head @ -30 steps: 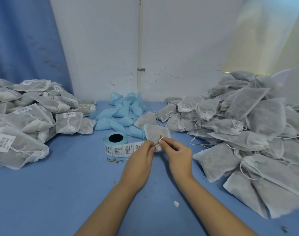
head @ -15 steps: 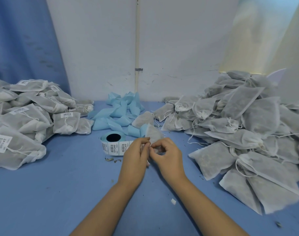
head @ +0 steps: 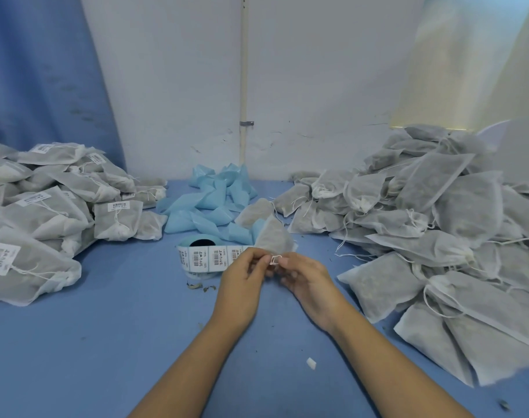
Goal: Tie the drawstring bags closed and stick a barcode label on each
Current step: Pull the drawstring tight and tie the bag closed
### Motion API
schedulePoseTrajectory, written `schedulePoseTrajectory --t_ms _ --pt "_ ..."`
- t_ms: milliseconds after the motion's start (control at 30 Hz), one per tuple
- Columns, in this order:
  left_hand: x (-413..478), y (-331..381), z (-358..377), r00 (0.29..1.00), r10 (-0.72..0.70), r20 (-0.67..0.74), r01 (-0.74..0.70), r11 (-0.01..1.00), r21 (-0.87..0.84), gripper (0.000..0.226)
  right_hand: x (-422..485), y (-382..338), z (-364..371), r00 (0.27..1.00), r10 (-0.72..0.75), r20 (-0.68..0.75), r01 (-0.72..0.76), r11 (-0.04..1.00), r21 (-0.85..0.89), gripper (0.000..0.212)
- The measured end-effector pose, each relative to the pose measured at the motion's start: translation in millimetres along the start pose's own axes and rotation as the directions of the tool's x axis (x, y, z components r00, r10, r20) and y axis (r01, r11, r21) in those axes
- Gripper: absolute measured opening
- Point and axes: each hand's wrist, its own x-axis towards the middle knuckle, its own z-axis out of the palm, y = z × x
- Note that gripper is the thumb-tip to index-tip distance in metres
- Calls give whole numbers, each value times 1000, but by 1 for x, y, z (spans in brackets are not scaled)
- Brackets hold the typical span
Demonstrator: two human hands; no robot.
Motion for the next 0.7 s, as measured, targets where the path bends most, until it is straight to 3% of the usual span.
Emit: schedulePoseTrajectory --t_ms 100,367,700 --pt "-3 0 0 1000 -21 0 21 1000 -6 14 0 -1 -1 1000 26 5 -26 997 67 4" --pt "-3 1 -1 997 -77 -31 78 996 30 13 3 2 0 999 28 19 -28 998 49 16" --pt "-6 6 4 999 -43 -3 43 989 143 13 7 2 -6 997 75 -26 -71 989 126 5"
